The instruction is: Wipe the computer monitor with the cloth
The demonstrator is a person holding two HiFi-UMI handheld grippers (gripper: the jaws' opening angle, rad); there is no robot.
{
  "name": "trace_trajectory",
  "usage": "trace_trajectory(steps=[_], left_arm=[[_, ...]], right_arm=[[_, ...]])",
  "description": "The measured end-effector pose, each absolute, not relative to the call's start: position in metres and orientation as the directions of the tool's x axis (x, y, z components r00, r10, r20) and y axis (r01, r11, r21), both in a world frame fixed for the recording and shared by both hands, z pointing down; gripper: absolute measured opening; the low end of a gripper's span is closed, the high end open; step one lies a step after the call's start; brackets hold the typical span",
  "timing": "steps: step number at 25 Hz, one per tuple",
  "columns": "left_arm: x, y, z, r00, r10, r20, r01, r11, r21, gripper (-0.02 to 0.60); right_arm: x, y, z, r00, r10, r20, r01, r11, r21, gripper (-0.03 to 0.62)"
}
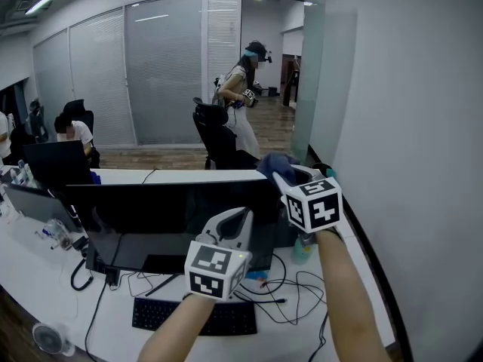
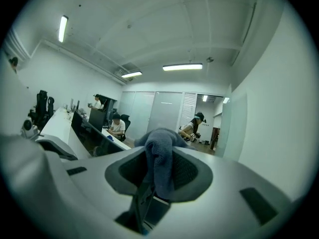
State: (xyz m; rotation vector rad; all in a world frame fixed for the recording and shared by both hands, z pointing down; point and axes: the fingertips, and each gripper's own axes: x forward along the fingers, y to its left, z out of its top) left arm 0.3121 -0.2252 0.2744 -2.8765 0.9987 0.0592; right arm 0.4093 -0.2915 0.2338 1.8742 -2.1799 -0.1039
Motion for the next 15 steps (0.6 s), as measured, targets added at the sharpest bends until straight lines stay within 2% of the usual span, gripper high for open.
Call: trace_trajectory(steps=[5,10,15], left_arm=[[0.315,-0.223,0.279,0.790,-0.610,-0.059,-0.613,-0.786,-0.076,0.006],[0.317,-0.222,0.279,0.791,-0.609,-0.054,-0.612,-0.788,-0.067,0.006],[0.316,-0.224,0.284,0.790,-0.611,-0.049,-0.613,-0.788,-0.061,0.006]], right_arm=[[0.424,-0.288,0.235,-0.146,-0.984,0.102,-0.989,0.147,0.002,0.123],[0.436,-0.282,0.237,-0.213,-0.975,0.055,-0.946,0.192,-0.263,0.123],[0.441,-0.278,0.243,-0.236,-0.972,0.015,-0.901,0.213,-0.379,0.123]])
